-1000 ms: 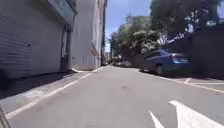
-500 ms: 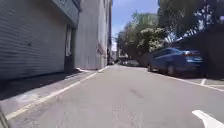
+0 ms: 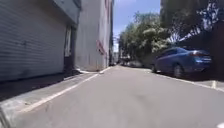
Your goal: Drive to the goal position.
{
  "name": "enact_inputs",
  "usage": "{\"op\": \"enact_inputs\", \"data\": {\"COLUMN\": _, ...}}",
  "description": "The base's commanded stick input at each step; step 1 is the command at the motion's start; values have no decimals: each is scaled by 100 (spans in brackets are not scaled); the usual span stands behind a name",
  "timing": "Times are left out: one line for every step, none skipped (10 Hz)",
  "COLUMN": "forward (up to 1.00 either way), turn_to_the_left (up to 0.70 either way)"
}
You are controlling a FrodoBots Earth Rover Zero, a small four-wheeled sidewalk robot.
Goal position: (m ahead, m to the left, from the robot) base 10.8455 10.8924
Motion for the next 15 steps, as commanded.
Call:
{"op": "enact_inputs", "data": {"forward": 70, "turn_to_the_left": 0}}
{"op": "enact_inputs", "data": {"forward": 70, "turn_to_the_left": 0}}
{"op": "enact_inputs", "data": {"forward": 70, "turn_to_the_left": 0}}
{"op": "enact_inputs", "data": {"forward": 70, "turn_to_the_left": 0}}
{"op": "enact_inputs", "data": {"forward": 70, "turn_to_the_left": 0}}
{"op": "enact_inputs", "data": {"forward": 70, "turn_to_the_left": 0}}
{"op": "enact_inputs", "data": {"forward": 70, "turn_to_the_left": 0}}
{"op": "enact_inputs", "data": {"forward": 70, "turn_to_the_left": 0}}
{"op": "enact_inputs", "data": {"forward": 70, "turn_to_the_left": 0}}
{"op": "enact_inputs", "data": {"forward": 66, "turn_to_the_left": 0}}
{"op": "enact_inputs", "data": {"forward": 20, "turn_to_the_left": 0}}
{"op": "enact_inputs", "data": {"forward": 20, "turn_to_the_left": 0}}
{"op": "enact_inputs", "data": {"forward": 27, "turn_to_the_left": 0}}
{"op": "enact_inputs", "data": {"forward": 68, "turn_to_the_left": 0}}
{"op": "enact_inputs", "data": {"forward": 70, "turn_to_the_left": 0}}
